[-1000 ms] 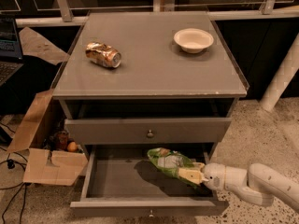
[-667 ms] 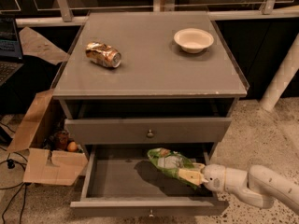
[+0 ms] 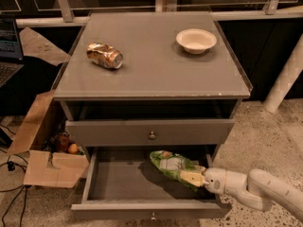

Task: Place green rice chip bag into middle drawer

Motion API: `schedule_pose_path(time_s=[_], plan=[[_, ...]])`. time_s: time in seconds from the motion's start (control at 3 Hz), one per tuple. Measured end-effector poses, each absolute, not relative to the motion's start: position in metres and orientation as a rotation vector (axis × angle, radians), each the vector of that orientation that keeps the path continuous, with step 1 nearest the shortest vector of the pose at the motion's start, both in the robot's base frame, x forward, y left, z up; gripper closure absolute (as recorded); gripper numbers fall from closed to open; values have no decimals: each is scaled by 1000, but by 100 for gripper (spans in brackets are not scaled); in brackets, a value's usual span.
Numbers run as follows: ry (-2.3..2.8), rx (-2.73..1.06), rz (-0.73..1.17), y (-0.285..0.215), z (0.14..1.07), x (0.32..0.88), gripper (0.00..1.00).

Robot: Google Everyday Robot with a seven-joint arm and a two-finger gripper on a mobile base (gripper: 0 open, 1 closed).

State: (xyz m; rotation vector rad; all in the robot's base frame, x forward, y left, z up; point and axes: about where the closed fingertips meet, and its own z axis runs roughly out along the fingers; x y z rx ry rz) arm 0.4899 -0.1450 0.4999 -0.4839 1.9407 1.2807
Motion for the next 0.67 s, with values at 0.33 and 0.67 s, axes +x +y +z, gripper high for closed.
schedule_pose_path(time_s=[0.33,0.67], plan=[[1944,-463,1290,-146,489,499,100],[1959,-432,1297,-148,479,507,100]])
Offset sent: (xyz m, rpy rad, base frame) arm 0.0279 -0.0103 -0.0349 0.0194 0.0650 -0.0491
